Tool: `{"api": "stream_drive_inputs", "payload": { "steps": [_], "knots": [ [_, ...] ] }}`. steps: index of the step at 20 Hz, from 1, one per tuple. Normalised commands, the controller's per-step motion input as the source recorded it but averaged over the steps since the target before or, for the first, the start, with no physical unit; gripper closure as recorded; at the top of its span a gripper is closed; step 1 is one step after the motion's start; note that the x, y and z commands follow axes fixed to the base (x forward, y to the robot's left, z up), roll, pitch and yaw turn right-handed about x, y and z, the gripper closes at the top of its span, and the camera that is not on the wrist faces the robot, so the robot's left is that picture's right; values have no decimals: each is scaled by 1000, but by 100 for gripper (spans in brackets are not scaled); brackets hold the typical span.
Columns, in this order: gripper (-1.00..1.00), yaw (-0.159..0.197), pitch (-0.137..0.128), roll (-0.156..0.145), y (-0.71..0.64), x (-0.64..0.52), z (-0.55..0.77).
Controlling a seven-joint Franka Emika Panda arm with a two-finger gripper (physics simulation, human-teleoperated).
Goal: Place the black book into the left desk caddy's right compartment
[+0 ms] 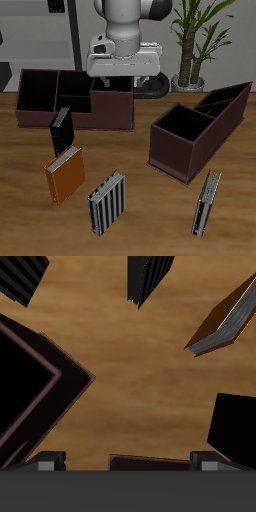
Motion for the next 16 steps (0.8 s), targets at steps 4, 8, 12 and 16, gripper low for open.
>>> {"api": "stream_drive_inputs", "payload": {
  "steps": [4,8,12,16],
  "knots": [
    [-100,36,-36,-31,-556,-82,-21],
    [-100,-4,-31,-69,-781,-39,-98],
    [-100,-40,-16,-31,-806,-12,-120],
    [-100,-5,-14,-94,-673,-13,-229]
  ]
}}
